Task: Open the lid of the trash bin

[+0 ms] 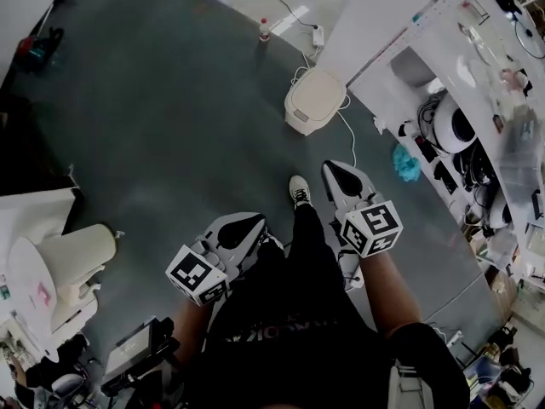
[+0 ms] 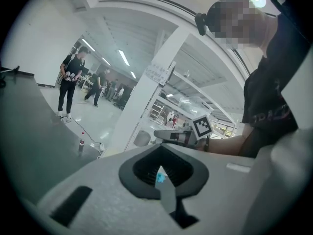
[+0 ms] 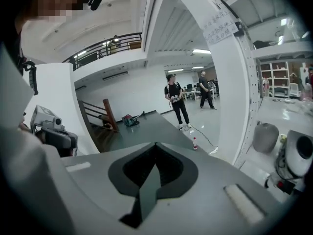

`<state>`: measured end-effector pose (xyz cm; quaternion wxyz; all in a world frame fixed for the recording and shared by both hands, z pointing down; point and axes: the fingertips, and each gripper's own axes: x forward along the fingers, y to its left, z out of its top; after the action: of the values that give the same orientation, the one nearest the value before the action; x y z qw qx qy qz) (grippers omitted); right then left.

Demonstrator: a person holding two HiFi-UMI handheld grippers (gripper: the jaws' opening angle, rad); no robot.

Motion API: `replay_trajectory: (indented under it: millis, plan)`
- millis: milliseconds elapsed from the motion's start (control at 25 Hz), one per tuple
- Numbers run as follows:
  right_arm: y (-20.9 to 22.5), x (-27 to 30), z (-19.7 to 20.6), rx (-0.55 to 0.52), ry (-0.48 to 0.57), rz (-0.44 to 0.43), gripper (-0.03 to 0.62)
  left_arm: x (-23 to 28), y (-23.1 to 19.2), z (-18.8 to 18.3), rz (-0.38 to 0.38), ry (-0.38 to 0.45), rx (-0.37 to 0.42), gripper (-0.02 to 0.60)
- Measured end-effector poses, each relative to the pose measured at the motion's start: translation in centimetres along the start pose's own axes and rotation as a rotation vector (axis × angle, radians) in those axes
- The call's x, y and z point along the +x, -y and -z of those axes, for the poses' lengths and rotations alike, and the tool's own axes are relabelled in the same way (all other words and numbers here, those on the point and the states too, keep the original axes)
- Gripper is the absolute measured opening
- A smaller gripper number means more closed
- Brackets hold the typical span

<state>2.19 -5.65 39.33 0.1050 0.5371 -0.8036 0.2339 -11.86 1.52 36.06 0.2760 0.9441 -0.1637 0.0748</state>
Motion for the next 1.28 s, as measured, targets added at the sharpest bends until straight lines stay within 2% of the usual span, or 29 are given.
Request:
replay_trajectory:
  millis: [200,280,440,760,960,1040,1120,1200,1280]
  plan:
    - [4.6,5.1,0.8,-0.014,-0.037,0.008,0.009,1.9,-2.2,0.3,-0.045,-0.012,-0.068,0.000]
    - [6.5,7.3,1.8,-0.022,-0.064,0.000,0.045,3.2,-3.2,0.6,-0.055,-0.018,-0.090,0.001]
    - [10.5,11.3,4.6,-0.044,-0.127,0.009,0.049,5.1,-5.0,1.1,-0.083,-0.041,-0.120,0.000]
    - [15.7,20.1,13.2,-0.221,-0.285,0.016,0.054,6.9,-8.6,5.3,-0.161,-0.068,-0.234,0.000]
    - [19.0,25.8,20.0,-0.278,-0.396,0.030,0.083,8.1,-10.1,8.7,-0.197,-0.073,-0.291,0.002]
    - [20.3,27.5,22.7,-0.288,-0.449,0.048,0.097,8.3,-10.6,9.9,-0.213,-0.082,-0.290,0.000]
    - [21.5,28.8,25.2,-0.296,-0.501,0.067,0.098,8.4,-10.8,11.1,-0.227,-0.093,-0.248,0.002]
    - [22.5,30.0,27.2,-0.310,-0.545,0.080,0.106,8.4,-10.6,12.8,-0.225,-0.136,-0.202,0.001]
    - [23.1,31.2,28.7,-0.335,-0.580,0.085,0.121,8.5,-10.4,14.5,-0.217,-0.174,-0.193,0.001]
